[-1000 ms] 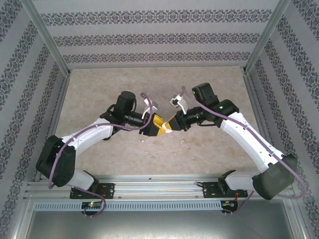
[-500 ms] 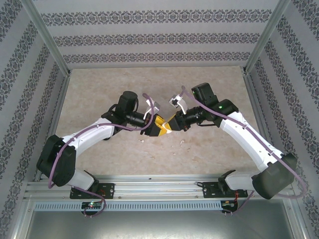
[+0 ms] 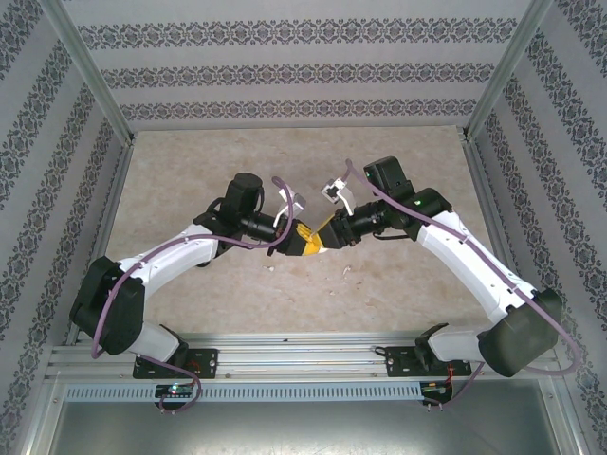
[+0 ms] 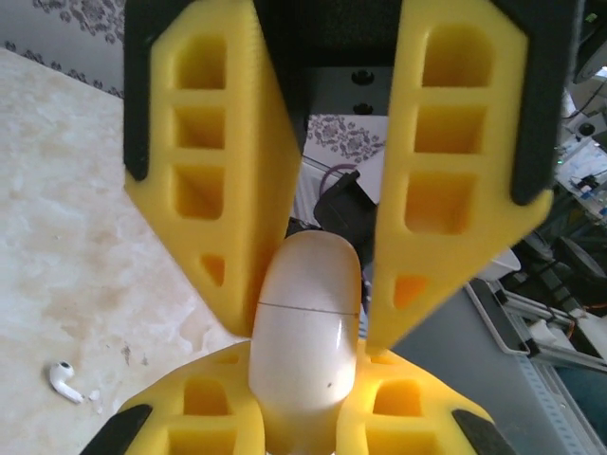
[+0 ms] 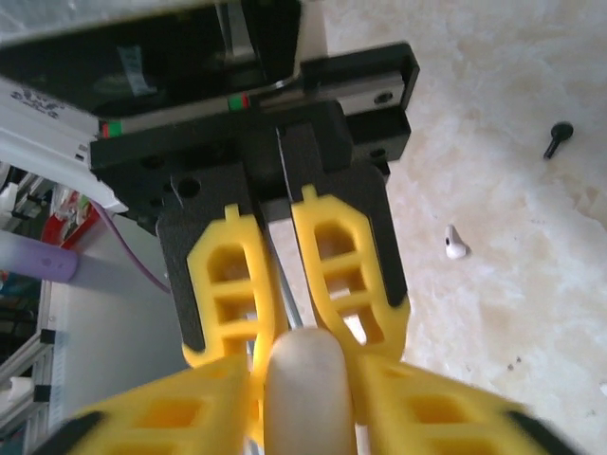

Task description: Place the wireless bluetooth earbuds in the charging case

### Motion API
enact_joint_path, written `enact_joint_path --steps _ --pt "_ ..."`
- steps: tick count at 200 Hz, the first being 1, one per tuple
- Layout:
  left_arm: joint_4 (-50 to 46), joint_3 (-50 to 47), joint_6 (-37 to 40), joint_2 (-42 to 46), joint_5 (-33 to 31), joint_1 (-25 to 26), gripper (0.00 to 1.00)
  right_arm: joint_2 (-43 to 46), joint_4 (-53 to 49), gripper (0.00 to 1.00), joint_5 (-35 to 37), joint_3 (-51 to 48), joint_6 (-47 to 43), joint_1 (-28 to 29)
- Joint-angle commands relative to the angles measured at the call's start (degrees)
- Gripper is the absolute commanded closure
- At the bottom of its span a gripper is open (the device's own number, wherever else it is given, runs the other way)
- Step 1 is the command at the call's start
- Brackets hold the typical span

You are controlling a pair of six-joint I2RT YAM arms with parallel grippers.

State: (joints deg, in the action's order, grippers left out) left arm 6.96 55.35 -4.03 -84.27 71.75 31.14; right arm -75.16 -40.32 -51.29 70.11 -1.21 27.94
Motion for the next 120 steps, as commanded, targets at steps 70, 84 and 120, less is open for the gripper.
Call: enact_joint_path --steps 70,84,120 --pt "23.76 -8.64 -19.88 4.57 -10.05 -1.43 1.00 10.83 25.28 0.44 -3.32 -13.06 23.06 -5.44" --pt "25.22 -9.47 -21.56 5.56 -11.03 -1.38 1.00 11.55 27.73 0.44 -3.17 -14.97 24.91 -5.46" --pt "30.10 -11.16 -27.49 6.50 -11.36 -1.41 1.00 11.44 32.27 0.46 -3.88 -17.54 28.01 -5.49"
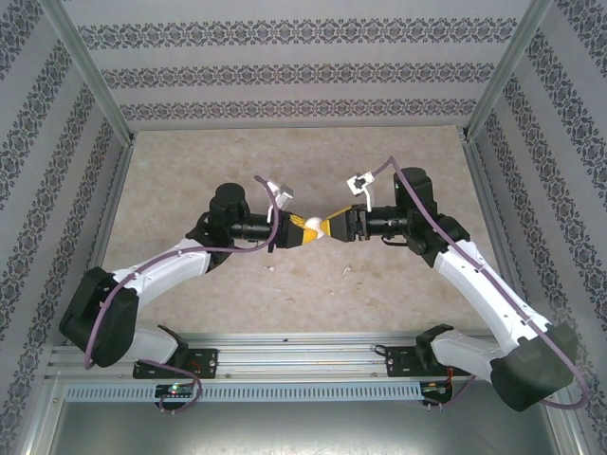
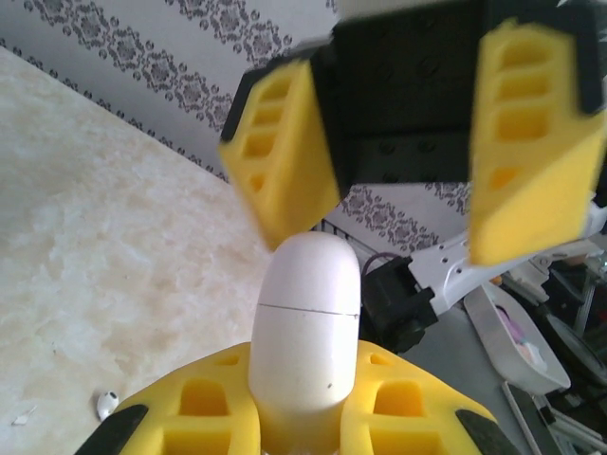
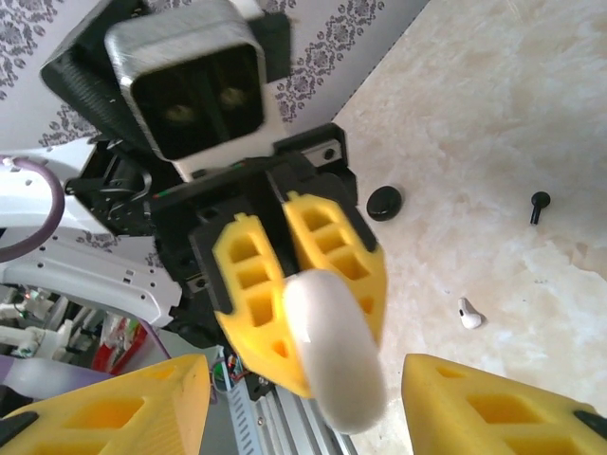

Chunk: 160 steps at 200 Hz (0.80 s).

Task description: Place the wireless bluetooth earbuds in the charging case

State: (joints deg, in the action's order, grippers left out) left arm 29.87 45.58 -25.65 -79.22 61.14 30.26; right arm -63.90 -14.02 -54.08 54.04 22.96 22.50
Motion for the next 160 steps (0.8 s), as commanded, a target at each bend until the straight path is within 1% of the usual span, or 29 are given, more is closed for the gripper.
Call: enact_joint_path --steps 1,18,33,44,58,69,85,107,121,143,160 --pt "7.43 -1.43 -6.11 1.45 -0.72 -0.55 1.00 0.09 6.00 0.46 -1.10 -1.52 3.89 -0.02" --pt "11.24 -2.48 -9.19 1.45 -0.44 -0.54 1.00 -0.35 7.17 0.46 -1.59 -1.98 4.98 0.00" --pt "12.72 -2.95 -10.68 1.53 -0.32 -0.47 1.00 -0.50 9.34 0.48 -1.90 -2.74 6.47 -0.04" --pt "13.07 -3.20 -11.06 1.69 -0.16 -0.47 1.00 -0.50 10.83 0.51 -1.99 -3.14 7.40 -0.05" --pt "13.49 -3.34 -11.43 1.69 0.19 -0.41 1.00 -0.73 12.34 0.58 -2.15 -3.48 8.37 0.03" --pt "13.70 -3.36 -11.61 1.67 0.53 -0.41 1.00 -0.98 12.72 0.61 -2.33 -3.52 8.76 0.08" --pt "14.05 -3.22 -11.90 1.70 0.47 -0.47 1.00 -1.50 12.70 0.60 -2.65 -3.64 9.02 0.18" --pt "14.50 -3.01 -12.37 1.48 0.38 -0.42 1.00 -1.51 13.10 0.53 -2.61 -4.07 8.99 0.65" --pt "15.16 -3.03 -12.58 1.33 0.38 -0.46 1.00 -1.49 13.73 0.52 -2.35 -4.46 9.02 0.88" --pt "15.77 -3.11 -13.05 1.20 0.60 -0.42 1.00 -2.18 13.98 0.59 -2.60 -4.57 9.25 0.96" --pt "16.09 -3.25 -13.38 1.21 0.81 -0.43 1.00 -2.55 14.65 0.60 -2.96 -4.47 9.80 1.10"
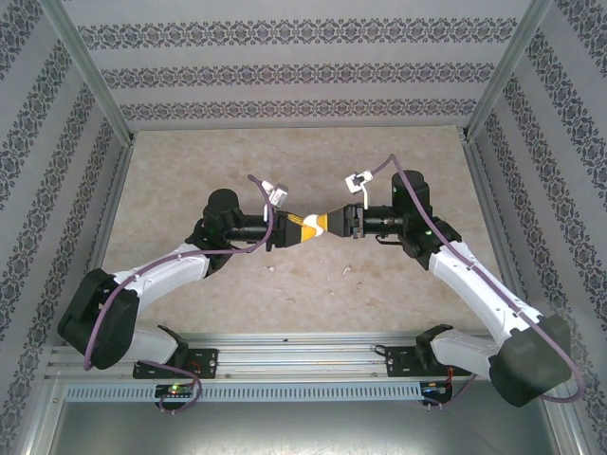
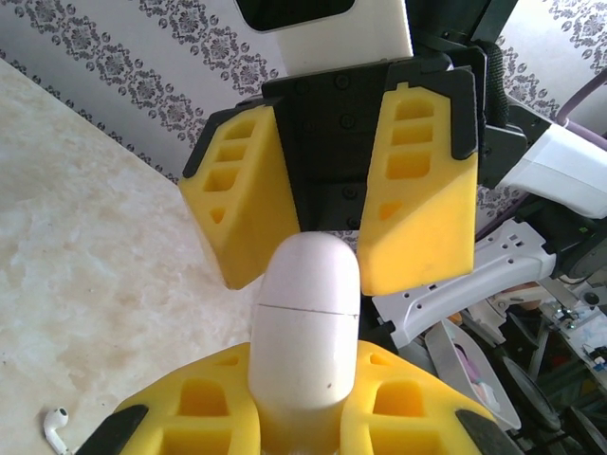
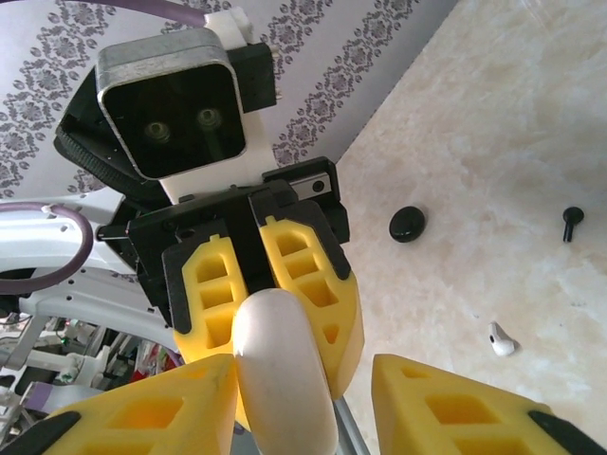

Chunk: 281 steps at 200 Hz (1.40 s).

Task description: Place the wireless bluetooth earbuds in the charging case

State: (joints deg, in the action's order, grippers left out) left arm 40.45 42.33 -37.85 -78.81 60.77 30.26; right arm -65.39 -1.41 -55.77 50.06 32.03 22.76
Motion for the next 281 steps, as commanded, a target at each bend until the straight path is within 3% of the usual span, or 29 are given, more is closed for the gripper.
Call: enact_joint_path --steps 1,41,89,147,203,281 --pt "5.51 0.02 -1.22 0.78 1.19 -0.45 1.00 -1.06 2.08 0.60 -1.28 -0.49 0.70 0.81" --pt "6.22 0.03 -2.36 0.41 1.19 -0.43 1.00 -1.89 2.47 0.56 -1.72 0.27 0.38 1.62" --pt "6.83 0.56 -3.02 -0.57 1.97 -0.38 1.00 -3.09 1.34 0.82 -1.97 1.60 -0.45 1.92" --pt "6.99 2.11 -1.36 -2.49 3.28 -0.55 0.89 -2.40 -6.90 0.92 0.14 4.82 -6.03 3.17" --pt "7.14 2.57 -0.10 -3.28 3.33 -0.55 0.90 -2.79 -10.51 0.92 2.20 7.28 -8.62 5.22" --pt "3.76 1.79 5.90 -1.20 3.83 -0.55 0.92 -5.02 -13.94 0.76 0.29 8.98 -10.92 1.79"
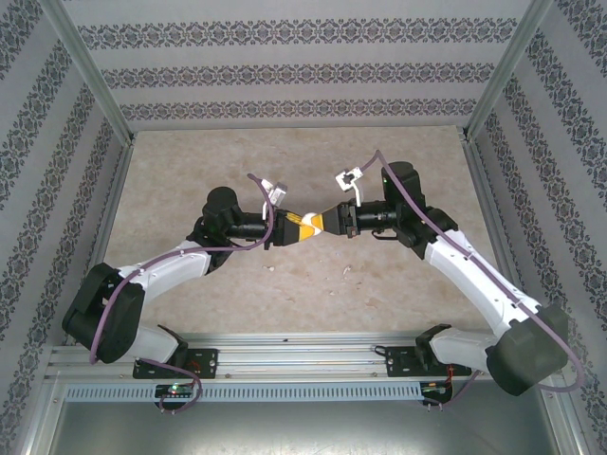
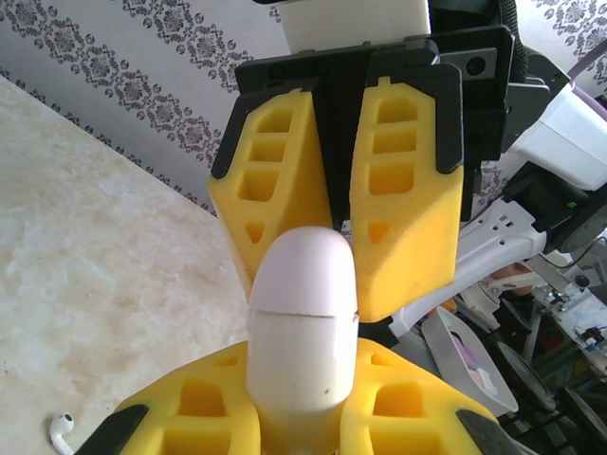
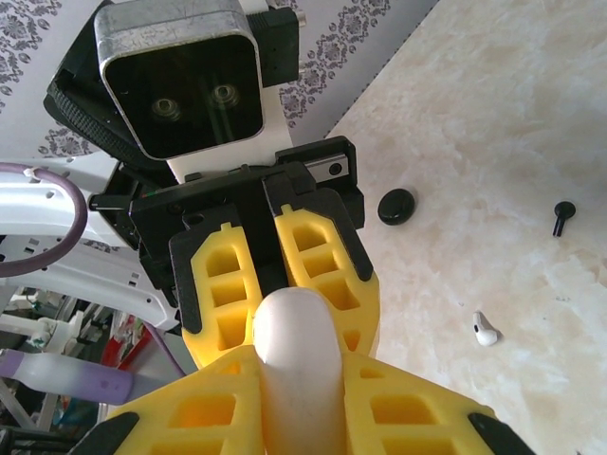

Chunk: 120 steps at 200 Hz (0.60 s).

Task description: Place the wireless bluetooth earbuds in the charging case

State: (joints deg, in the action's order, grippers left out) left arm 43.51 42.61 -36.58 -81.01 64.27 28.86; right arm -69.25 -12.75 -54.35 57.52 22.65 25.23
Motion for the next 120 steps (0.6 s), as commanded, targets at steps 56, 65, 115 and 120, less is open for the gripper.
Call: enact_joint_path --steps 56,65,115,120 --pt "2.12 -0.41 4.50 1.99 -2.04 0.68 0.93 -3.16 -3.46 0.67 -1.48 0.62 -0.61 -4.26" --pt "2.37 -0.73 4.50 2.15 -2.46 0.72 0.93 -3.38 -3.55 0.65 -1.46 0.58 -0.36 -4.24" --pt "1.99 -2.33 6.37 3.26 -5.82 0.60 0.93 -1.83 -3.28 0.62 -1.46 0.27 1.07 -4.24" --pt "1.58 -2.56 6.76 3.35 -6.21 0.66 0.93 -1.48 -3.33 0.61 -1.40 0.23 1.22 -4.31"
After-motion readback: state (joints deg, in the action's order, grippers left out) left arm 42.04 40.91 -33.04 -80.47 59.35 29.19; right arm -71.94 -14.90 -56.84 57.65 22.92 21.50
